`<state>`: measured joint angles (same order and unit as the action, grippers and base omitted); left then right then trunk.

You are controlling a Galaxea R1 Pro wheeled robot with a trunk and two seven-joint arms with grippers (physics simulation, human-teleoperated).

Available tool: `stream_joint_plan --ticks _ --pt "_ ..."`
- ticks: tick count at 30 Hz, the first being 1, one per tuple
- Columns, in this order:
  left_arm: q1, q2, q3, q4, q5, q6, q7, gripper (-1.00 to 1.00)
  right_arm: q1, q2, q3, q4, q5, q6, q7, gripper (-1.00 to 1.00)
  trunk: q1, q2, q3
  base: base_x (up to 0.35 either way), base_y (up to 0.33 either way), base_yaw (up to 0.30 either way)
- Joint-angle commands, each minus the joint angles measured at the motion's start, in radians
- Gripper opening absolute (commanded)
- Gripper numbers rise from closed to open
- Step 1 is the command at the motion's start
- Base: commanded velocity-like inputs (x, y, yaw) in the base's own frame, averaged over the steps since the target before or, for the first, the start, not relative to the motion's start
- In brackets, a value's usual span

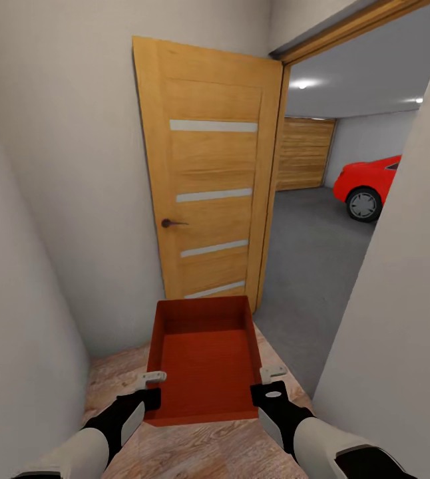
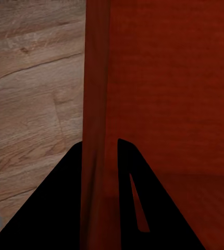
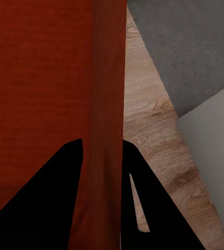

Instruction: Move the two storage containers from the living room to the garage. In the garage, place one container on the floor and stack the other container on top of it (either order is fine).

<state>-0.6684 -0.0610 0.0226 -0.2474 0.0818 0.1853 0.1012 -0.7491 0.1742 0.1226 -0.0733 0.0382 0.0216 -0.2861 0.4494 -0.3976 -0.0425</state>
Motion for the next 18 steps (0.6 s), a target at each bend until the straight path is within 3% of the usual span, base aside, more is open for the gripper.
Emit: stream_joint_plan --ticks 1,18 --pt "0.000 0.049 0.002 -0.024 0.011 0.006 0.008 -1.00 -0.001 0.000 -0.015 0.004 -0.006 0.014 -0.012 -1.00 0.001 -0.002 -0.002 0.000 0.058 -0.063" --pt "0.000 0.049 0.004 -0.024 0.012 0.004 0.014 -1.00 -0.001 0.000 -0.015 0.004 -0.006 0.014 -0.012 -1.00 0.001 -0.002 -0.002 0.010 0.006 -0.006"
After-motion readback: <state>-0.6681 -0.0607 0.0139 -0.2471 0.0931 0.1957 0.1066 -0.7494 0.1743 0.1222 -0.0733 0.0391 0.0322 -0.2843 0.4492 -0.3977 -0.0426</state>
